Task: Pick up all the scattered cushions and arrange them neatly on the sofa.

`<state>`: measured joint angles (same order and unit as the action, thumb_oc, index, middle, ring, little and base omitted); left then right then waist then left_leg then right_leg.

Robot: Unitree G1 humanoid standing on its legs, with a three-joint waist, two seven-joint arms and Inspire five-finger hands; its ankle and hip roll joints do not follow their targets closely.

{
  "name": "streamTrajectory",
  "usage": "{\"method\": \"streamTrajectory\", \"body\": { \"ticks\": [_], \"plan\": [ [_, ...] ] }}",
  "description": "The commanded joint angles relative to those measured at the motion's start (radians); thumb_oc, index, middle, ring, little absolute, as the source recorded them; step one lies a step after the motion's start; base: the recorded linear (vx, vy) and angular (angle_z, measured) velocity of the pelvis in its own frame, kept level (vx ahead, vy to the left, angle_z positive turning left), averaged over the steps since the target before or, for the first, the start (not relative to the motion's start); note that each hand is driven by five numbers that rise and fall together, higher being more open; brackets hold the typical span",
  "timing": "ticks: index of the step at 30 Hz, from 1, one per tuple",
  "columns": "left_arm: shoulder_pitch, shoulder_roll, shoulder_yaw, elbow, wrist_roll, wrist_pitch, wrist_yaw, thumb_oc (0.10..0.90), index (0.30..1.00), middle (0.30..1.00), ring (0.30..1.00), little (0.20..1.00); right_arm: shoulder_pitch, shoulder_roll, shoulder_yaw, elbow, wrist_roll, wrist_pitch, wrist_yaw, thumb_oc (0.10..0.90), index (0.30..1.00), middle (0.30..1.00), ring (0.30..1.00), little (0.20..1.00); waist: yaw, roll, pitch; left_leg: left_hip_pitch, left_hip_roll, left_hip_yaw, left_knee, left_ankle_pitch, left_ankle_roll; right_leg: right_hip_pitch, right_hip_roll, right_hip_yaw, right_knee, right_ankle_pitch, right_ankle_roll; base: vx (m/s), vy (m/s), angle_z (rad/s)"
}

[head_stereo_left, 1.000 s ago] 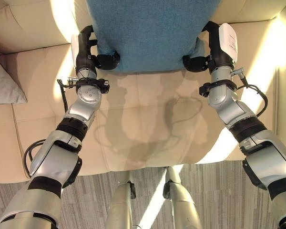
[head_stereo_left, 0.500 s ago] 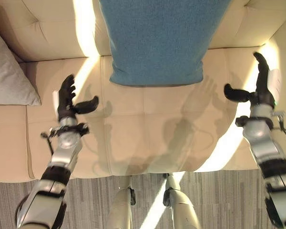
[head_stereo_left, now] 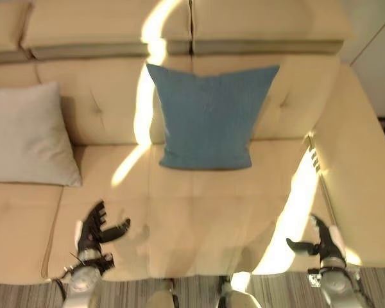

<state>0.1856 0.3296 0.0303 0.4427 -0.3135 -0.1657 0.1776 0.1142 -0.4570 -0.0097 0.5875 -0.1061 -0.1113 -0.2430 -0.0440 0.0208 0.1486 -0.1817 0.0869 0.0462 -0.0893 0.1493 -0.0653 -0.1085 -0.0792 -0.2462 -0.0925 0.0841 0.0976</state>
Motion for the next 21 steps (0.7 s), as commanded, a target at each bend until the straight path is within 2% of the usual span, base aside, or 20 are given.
{"method": "streamTrajectory", "body": {
  "ticks": [1,5,11,21],
  "plan": [
    [-0.031,0.036,-0.009,0.072,0.047,-0.029,-0.046,0.800,0.900,0.900,0.900,0.900,-0.040,-0.043,-0.004,0.052,-0.009,-0.048,-0.008,0.800,0.900,0.900,0.900,0.900,0.002,-0.032,-0.093,0.057,0.003,0.053,0.002,-0.088,-0.018,0.021,-0.005,0.007,0.005,-0.124,0.036,0.04,-0.014,0.07],
    [-0.001,0.015,-0.059,0.174,0.102,-0.007,-0.079,0.800,0.900,0.900,0.900,0.900,-0.023,-0.001,0.038,0.138,-0.010,-0.048,0.012,0.800,0.900,0.900,0.900,0.900,0.002,-0.034,-0.094,0.103,0.003,0.053,0.002,-0.098,-0.017,0.078,0.000,0.005,0.005,-0.137,0.028,0.03,-0.019,0.06],
    [-0.031,-0.016,-0.128,0.484,0.256,0.015,-0.051,0.800,0.900,0.900,0.900,0.900,-0.035,0.082,0.112,0.336,0.037,-0.056,0.028,0.800,0.900,0.900,0.900,0.900,-0.002,-0.040,-0.090,0.172,0.008,0.042,0.002,-0.115,-0.020,0.155,0.016,0.001,0.014,-0.160,0.013,0.01,-0.035,0.08],
    [-0.075,-0.031,-0.129,0.661,0.287,0.024,-0.030,0.800,0.900,0.900,0.900,0.900,-0.072,0.093,0.178,0.466,0.028,-0.053,0.034,0.800,0.900,0.900,0.900,0.900,0.010,-0.040,-0.071,0.167,0.031,0.024,0.013,-0.082,-0.034,0.174,0.049,0.003,0.005,-0.193,-0.011,-0.06,-0.064,0.05]
  ]
}}
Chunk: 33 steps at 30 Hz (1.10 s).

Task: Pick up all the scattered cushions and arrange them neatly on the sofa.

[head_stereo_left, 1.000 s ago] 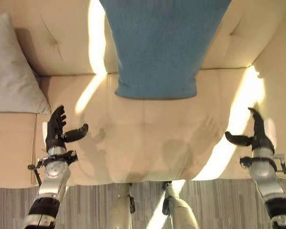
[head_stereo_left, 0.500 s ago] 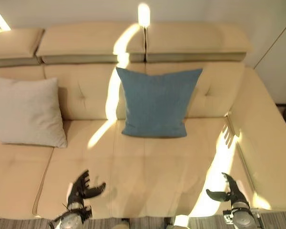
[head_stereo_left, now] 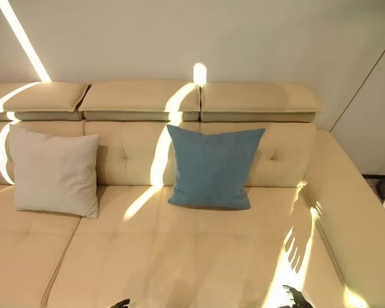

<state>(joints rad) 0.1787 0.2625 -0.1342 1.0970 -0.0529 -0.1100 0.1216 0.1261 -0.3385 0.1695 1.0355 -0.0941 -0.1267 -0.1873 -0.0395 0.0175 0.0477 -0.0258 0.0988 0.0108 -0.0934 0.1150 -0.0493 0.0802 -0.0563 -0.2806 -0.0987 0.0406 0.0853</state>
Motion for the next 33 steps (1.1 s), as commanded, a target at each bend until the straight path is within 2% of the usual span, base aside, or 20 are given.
{"method": "streamTrajectory", "body": {
  "ticks": [1,3,4,6,7,10,11,12,14,15,19,22,23,24,25,26,29,30,33],
  "plan": [
    [-0.074,0.027,0.041,0.035,0.018,-0.026,0.023,0.800,0.900,0.900,0.900,0.900,-0.101,-0.028,0.008,0.052,0.012,-0.028,-0.020,0.800,0.900,0.900,0.900,0.900,0.012,-0.042,0.042,-0.007,0.012,0.045,0.068,-0.069,-0.046,-0.022,0.019,0.042,0.011,-0.139,-0.002,-0.15,-0.019,0.02],
    [-0.099,0.018,0.038,0.058,0.012,-0.023,0.026,0.800,0.900,0.900,0.900,0.900,-0.128,-0.030,0.004,0.076,0.028,-0.026,-0.025,0.800,0.900,0.900,0.900,0.900,0.015,-0.064,0.072,-0.043,-0.015,0.025,0.204,-0.150,-0.038,-0.035,-0.005,0.043,0.011,-0.121,-0.005,-0.21,-0.019,0.10],
    [-0.100,0.018,0.038,0.058,0.012,-0.023,0.026,0.800,0.900,0.900,0.900,0.900,-0.128,-0.030,0.004,0.076,0.028,-0.026,-0.025,0.800,0.900,0.900,0.900,0.900,0.013,-0.065,0.069,-0.049,-0.016,0.023,0.205,-0.148,-0.038,-0.040,-0.006,0.041,0.011,-0.120,-0.005,-0.17,0.002,0.25],
    [-0.117,0.007,0.035,0.071,0.018,-0.018,0.030,0.800,0.900,0.900,0.900,0.900,-0.148,-0.023,0.006,0.129,0.029,-0.009,-0.027,0.800,0.900,0.900,0.900,0.900,0.004,-0.076,0.081,-0.048,-0.024,0.033,0.327,-0.234,-0.023,-0.069,-0.026,0.038,0.011,-0.100,-0.005,-0.18,0.055,0.49],
    [-0.120,0.003,0.034,0.076,0.020,-0.017,0.032,0.800,0.900,0.900,0.900,0.900,-0.152,-0.021,0.006,0.143,0.026,-0.006,-0.028,0.800,0.900,0.900,0.900,0.900,0.000,-0.076,0.079,-0.036,-0.020,0.036,0.352,-0.248,-0.019,-0.075,-0.029,0.036,0.011,-0.096,-0.005,-0.11,0.057,0.38],
    [-0.133,-0.010,0.021,0.072,0.026,-0.011,0.040,0.800,0.900,0.900,0.900,0.900,-0.157,-0.014,0.006,0.162,0.019,0.004,-0.029,0.800,0.900,0.900,0.900,0.900,-0.013,-0.078,0.071,-0.008,-0.017,0.041,0.381,-0.258,-0.019,-0.091,-0.037,0.028,0.012,-0.080,-0.004,-0.04,0.085,-0.05],
    [-0.136,-0.022,0.011,0.069,0.030,-0.013,0.043,0.800,0.900,0.900,0.900,0.900,-0.159,-0.011,0.005,0.175,0.014,0.009,-0.025,0.800,0.900,0.900,0.900,0.900,-0.024,-0.065,0.063,0.050,-0.012,0.043,0.340,-0.279,-0.025,-0.105,-0.034,0.019,0.017,-0.074,0.002,-0.03,0.111,0.23],
    [-0.136,-0.022,0.011,0.069,0.030,-0.013,0.043,0.800,0.900,0.900,0.900,0.900,-0.159,-0.011,0.005,0.175,0.014,0.009,-0.025,0.800,0.900,0.900,0.900,0.900,-0.024,-0.065,0.063,0.051,-0.012,0.043,0.339,-0.278,-0.025,-0.104,-0.034,0.020,0.017,-0.074,0.002,-0.02,0.148,0.36],
    [-0.146,-0.036,-0.004,0.049,0.025,-0.008,0.051,0.800,0.900,0.900,0.900,0.900,-0.164,-0.006,-0.004,0.190,0.012,0.020,-0.034,0.800,0.900,0.900,0.900,0.900,-0.042,-0.053,0.059,0.103,-0.043,0.036,0.229,-0.321,-0.011,-0.148,-0.053,0.014,0.037,-0.037,0.021,-0.06,0.186,0.35],
    [-0.146,-0.036,-0.004,0.049,0.025,-0.008,0.051,0.800,0.900,0.900,0.900,0.900,-0.164,-0.006,-0.004,0.190,0.012,0.020,-0.034,0.800,0.900,0.900,0.900,0.900,-0.042,-0.053,0.059,0.103,-0.043,0.036,0.228,-0.321,-0.010,-0.149,-0.054,0.014,0.037,-0.037,0.021,-0.08,0.200,0.56],
    [-0.163,-0.031,-0.003,0.049,0.016,-0.009,0.058,0.800,0.900,0.900,0.900,0.900,-0.178,0.010,0.009,0.205,-0.009,0.036,-0.037,0.800,0.900,0.900,0.900,0.900,-0.027,-0.074,0.075,0.096,-0.095,0.021,0.165,-0.324,0.025,-0.211,-0.092,0.015,0.080,0.007,0.062,-0.12,0.198,0.16],
    [-0.168,-0.024,-0.002,0.050,0.018,-0.005,0.060,0.800,0.900,0.900,0.900,0.900,-0.185,0.016,0.019,0.195,-0.020,0.041,-0.037,0.800,0.900,0.900,0.900,0.900,-0.023,-0.080,0.095,0.088,-0.105,0.016,0.163,-0.319,0.041,-0.251,-0.113,0.034,0.143,0.015,0.080,-0.11,0.088,-0.17],
    [-0.173,-0.018,-0.004,0.054,0.020,-0.003,0.062,0.800,0.900,0.900,0.900,0.900,-0.187,0.020,0.022,0.191,-0.024,0.045,-0.037,0.800,0.900,0.900,0.900,0.900,-0.026,-0.081,0.107,0.081,-0.108,0.009,0.166,-0.313,0.050,-0.274,-0.114,0.064,0.176,0.016,0.091,-0.21,0.157,-0.02],
    [-0.178,-0.012,-0.011,0.059,0.024,-0.001,0.068,0.800,0.900,0.900,0.900,0.900,-0.185,0.026,0.028,0.194,-0.023,0.048,-0.037,0.800,0.900,0.900,0.900,0.900,-0.035,-0.078,0.122,0.064,-0.116,-0.008,0.167,-0.299,0.066,-0.301,-0.087,0.151,0.244,-0.003,0.097,-0.21,0.150,0.06],
    [-0.178,-0.012,-0.013,0.062,0.026,-0.002,0.070,0.800,0.900,0.900,0.900,0.900,-0.181,0.029,0.030,0.200,-0.019,0.047,-0.040,0.800,0.900,0.900,0.900,0.900,-0.034,-0.073,0.126,0.058,-0.118,-0.013,0.168,-0.293,0.072,-0.302,-0.077,0.180,0.280,-0.018,0.093,-0.16,0.122,0.09],
    [-0.179,-0.011,-0.013,0.062,0.026,-0.002,0.070,0.800,0.900,0.900,0.900,0.900,-0.182,0.030,0.030,0.200,-0.019,0.047,-0.041,0.800,0.900,0.900,0.900,0.900,-0.034,-0.074,0.123,0.054,-0.120,-0.014,0.167,-0.290,0.073,-0.306,-0.078,0.180,0.279,-0.016,0.094,-0.10,0.059,0.06],
    [-0.197,-0.003,-0.012,0.097,0.023,0.005,0.060,0.800,0.900,0.900,0.900,0.900,-0.236,0.015,0.012,0.238,0.021,0.062,-0.032,0.800,0.900,0.900,0.900,0.900,-0.011,-0.070,0.101,0.033,-0.125,-0.044,0.147,-0.264,0.083,-0.246,-0.071,0.199,0.337,-0.078,0.063,-0.06,-0.002,0.22],
    [-0.197,-0.003,-0.012,0.097,0.023,0.005,0.060,0.800,0.900,0.900,0.900,0.900,-0.236,0.015,0.012,0.238,0.021,0.062,-0.032,0.800,0.900,0.900,0.900,0.900,-0.011,-0.070,0.101,0.033,-0.125,-0.044,0.147,-0.264,0.083,-0.246,-0.071,0.198,0.337,-0.078,0.063,-0.02,-0.057,0.44],
    [-0.197,0.001,0.000,0.106,0.022,0.011,0.057,0.800,0.900,0.900,0.900,0.900,-0.241,0.017,0.002,0.244,0.033,0.058,-0.030,0.800,0.900,0.900,0.900,0.900,0.028,-0.087,0.062,0.002,-0.123,-0.024,0.144,-0.254,0.077,-0.140,-0.093,0.157,0.264,-0.096,0.063,-0.04,-0.099,0.12]
  ]
}}
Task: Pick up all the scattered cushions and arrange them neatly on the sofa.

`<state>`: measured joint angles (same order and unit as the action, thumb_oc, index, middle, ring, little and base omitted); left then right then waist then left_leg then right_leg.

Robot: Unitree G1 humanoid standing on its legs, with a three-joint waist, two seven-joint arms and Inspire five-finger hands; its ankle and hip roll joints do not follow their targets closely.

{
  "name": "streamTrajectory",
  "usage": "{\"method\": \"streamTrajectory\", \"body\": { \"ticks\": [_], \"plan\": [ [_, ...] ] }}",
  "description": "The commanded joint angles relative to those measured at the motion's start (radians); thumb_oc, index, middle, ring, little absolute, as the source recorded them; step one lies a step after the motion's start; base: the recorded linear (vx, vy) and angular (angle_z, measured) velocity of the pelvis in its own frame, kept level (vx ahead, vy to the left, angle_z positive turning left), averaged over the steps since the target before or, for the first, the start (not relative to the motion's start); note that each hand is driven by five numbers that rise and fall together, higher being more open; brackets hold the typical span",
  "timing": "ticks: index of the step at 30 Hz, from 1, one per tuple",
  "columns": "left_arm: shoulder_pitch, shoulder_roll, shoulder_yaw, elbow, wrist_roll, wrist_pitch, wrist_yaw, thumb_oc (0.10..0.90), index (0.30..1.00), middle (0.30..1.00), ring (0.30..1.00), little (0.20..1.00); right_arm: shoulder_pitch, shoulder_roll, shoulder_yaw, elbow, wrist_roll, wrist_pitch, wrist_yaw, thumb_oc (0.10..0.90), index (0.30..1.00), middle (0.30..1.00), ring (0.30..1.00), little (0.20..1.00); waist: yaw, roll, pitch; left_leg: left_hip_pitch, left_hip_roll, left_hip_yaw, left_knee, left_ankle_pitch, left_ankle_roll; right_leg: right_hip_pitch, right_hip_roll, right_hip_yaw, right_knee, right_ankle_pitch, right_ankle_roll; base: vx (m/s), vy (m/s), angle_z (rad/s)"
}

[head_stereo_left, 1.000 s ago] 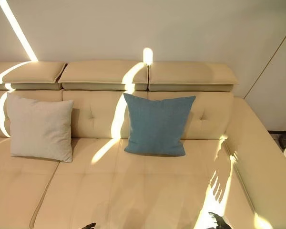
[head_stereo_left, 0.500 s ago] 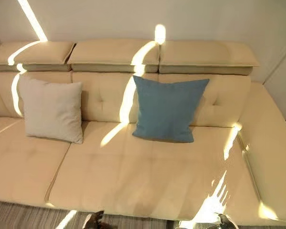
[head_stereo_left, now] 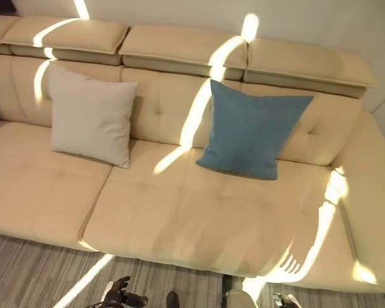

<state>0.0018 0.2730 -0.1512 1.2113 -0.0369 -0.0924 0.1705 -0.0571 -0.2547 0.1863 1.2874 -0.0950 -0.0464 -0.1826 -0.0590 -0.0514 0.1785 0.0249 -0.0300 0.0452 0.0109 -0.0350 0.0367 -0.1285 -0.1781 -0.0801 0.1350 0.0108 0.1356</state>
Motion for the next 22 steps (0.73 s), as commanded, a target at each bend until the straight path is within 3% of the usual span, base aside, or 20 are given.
{"method": "streamTrajectory", "body": {
  "ticks": [1,5,10,22],
  "plan": [
    [-0.018,-0.008,0.017,-0.010,0.007,-0.007,0.009,0.800,0.900,0.900,0.900,0.900,-0.060,-0.063,-0.011,-0.011,0.032,-0.019,-0.033,0.800,0.900,0.900,0.900,0.900,0.061,-0.026,-0.076,-0.053,0.003,-0.047,0.033,-0.102,-0.011,0.099,0.025,-0.067,-0.022,-0.065,0.013,-0.07,-0.120,-0.25],
    [-0.015,-0.013,0.013,0.006,0.007,-0.004,0.004,0.800,0.900,0.900,0.900,0.900,-0.084,-0.072,0.008,-0.018,0.030,-0.017,-0.034,0.800,0.900,0.900,0.900,0.900,0.071,-0.030,-0.121,-0.047,0.018,-0.011,-0.029,-0.061,-0.032,0.146,0.047,-0.086,-0.166,-0.064,0.020,-0.02,-0.108,-0.25],
    [-0.029,-0.029,-0.004,-0.002,0.011,0.001,-0.002,0.800,0.900,0.900,0.900,0.900,-0.072,-0.065,0.015,-0.012,0.026,-0.017,-0.039,0.800,0.900,0.900,0.900,0.900,0.051,-0.016,-0.119,-0.002,0.033,-0.005,-0.080,-0.035,-0.051,0.182,0.070,-0.086,-0.222,-0.059,0.012,-0.01,-0.084,-0.11],
    [-0.025,-0.032,-0.024,0.004,0.035,0.010,-0.008,0.800,0.900,0.900,0.900,0.900,-0.040,-0.078,-0.022,0.040,0.048,-0.011,-0.050,0.800,0.900,0.900,0.900,0.900,0.035,0.006,-0.108,0.052,0.058,0.008,-0.083,-0.037,-0.062,0.215,0.088,-0.088,-0.222,-0.074,0.001,0.01,-0.021,-0.03]
  ]
}}
